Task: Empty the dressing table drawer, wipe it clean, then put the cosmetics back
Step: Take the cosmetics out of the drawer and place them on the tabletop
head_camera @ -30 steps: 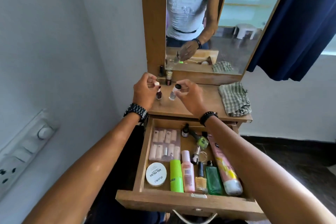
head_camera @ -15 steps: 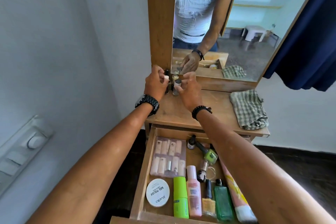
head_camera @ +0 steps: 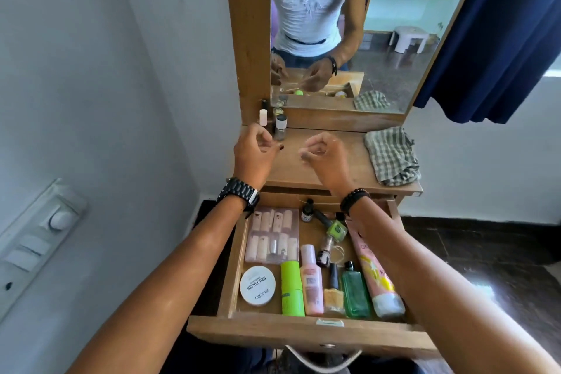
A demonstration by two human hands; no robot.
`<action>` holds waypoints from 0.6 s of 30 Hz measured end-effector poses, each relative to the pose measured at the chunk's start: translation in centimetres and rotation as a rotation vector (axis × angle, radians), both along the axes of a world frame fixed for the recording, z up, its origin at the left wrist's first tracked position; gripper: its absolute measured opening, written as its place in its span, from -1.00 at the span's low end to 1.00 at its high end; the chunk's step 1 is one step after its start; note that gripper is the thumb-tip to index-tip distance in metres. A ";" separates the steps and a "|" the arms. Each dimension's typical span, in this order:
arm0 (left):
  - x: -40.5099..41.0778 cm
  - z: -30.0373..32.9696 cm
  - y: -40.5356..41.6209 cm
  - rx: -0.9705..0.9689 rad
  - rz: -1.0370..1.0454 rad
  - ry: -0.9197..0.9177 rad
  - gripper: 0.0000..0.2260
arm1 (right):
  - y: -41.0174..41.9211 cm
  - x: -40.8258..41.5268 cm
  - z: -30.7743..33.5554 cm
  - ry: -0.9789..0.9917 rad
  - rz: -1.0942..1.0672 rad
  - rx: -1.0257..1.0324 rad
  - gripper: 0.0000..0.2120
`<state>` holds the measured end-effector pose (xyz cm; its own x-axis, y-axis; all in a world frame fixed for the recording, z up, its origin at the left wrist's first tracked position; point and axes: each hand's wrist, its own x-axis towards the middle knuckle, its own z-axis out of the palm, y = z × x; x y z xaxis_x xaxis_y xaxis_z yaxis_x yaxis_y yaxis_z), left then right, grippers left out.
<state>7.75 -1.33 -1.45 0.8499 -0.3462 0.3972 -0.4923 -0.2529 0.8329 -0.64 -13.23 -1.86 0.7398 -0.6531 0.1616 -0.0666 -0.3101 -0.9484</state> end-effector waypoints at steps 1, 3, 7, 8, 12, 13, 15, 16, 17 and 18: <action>-1.5 -0.5 0.4 -0.019 -0.028 0.016 -0.78 | 0.2 -1.5 -0.4 0.009 0.066 0.058 -0.82; -4.1 -1.8 1.0 0.002 -0.071 0.061 -0.80 | 0.6 -4.4 -1.2 0.043 0.172 0.150 -0.86; -6.6 -5.5 0.8 0.312 -0.260 0.308 -0.80 | 0.3 -8.0 -4.1 0.169 0.168 0.131 -0.86; -6.7 -6.4 0.5 0.397 -0.290 0.336 -0.77 | 0.2 -8.5 -5.0 0.217 0.141 0.098 -0.86; -6.8 -8.4 -0.8 0.554 -0.245 0.346 -0.70 | -0.4 -9.4 -8.2 0.393 0.037 -0.130 -0.90; -6.7 -8.8 -1.2 0.581 -0.232 0.331 -0.69 | -0.5 -9.4 -8.7 0.429 0.028 -0.198 -0.88; -6.6 -9.4 -1.8 0.607 -0.201 0.297 -0.70 | -0.5 -9.3 -9.5 0.475 0.019 -0.319 -0.79; -6.6 -9.6 -2.1 0.607 -0.188 0.284 -0.72 | -0.5 -9.3 -9.8 0.493 0.018 -0.357 -0.74; -6.6 -9.9 -2.3 0.608 -0.180 0.273 -0.74 | -0.5 -9.3 -9.9 0.513 0.021 -0.377 -0.69; -6.7 -10.2 -2.5 0.610 -0.178 0.259 -0.76 | -0.4 -9.4 -10.0 0.542 0.029 -0.393 -0.66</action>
<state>1.07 -3.79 -11.61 0.8009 -0.5864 -0.1215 -0.3738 -0.6481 0.6635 -10.05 -13.60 -11.84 0.7999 -0.6000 -0.0158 -0.4878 -0.6346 -0.5994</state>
